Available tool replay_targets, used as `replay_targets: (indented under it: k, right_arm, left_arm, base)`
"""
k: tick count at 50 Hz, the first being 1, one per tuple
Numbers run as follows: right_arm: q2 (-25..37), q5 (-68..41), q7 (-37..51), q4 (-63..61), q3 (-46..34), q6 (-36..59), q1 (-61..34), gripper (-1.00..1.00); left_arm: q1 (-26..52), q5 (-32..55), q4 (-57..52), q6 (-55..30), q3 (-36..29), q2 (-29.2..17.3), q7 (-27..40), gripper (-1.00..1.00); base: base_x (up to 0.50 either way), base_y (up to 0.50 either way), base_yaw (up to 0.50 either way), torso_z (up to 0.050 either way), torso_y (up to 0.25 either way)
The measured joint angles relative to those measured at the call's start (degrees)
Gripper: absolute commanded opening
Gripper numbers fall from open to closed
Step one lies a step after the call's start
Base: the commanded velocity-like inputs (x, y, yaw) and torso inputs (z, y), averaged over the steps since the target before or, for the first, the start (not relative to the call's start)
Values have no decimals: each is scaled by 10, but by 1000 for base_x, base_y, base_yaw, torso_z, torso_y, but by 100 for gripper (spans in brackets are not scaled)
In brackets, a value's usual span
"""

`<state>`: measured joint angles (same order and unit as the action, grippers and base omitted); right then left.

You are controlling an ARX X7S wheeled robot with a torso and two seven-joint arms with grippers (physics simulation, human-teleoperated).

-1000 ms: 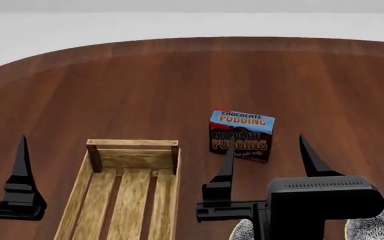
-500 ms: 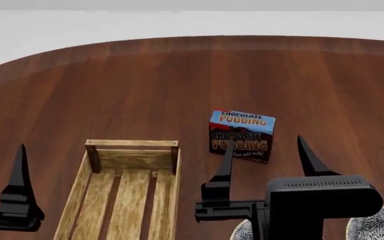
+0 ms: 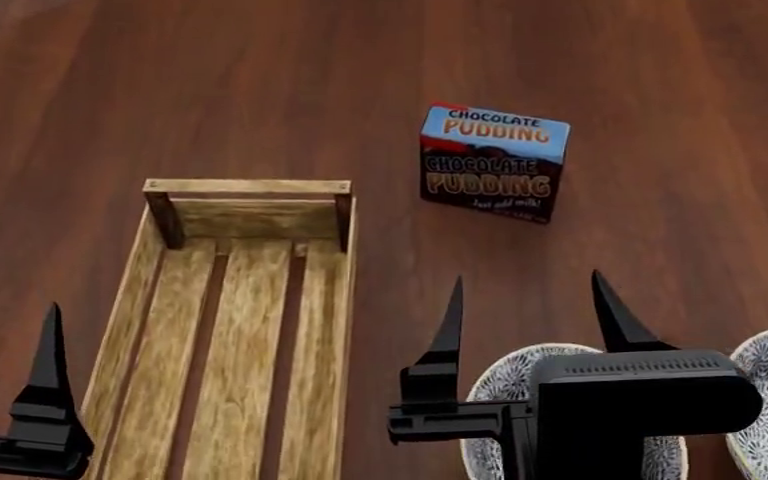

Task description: Stack the left bowl on the right bowl and place them in the tray.

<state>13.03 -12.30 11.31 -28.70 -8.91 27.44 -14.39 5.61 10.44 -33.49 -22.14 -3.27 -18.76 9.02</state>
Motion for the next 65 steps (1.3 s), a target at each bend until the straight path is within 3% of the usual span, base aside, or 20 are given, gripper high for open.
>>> replay_targets:
  k: [27,35,56,65]
  right_arm:
    - [5,-9,9,-2,-1,0,0,100]
    - [6,-10,17,-1,-4,23,-8,100]
    - [5,-38,55,-27,-20,289,-125,100]
    - [-2,-48,58,5,-25,348,-164,100]
  left_arm:
    - [-4,2,-7,-4,-1,-8,7,100]
    - [2,-6,-11,-7,4,-6,23,100]
    - [5,-12,-52,-42,28,-9,58,100]
    - [5,-9,-61,-55,34,-11,65,100]
  base:
    - [-1,0,0,0,-250]
    - [-1,0,0,0,-20]
    - [0,0,0,0,0]
    - [0,0,0,0,0]
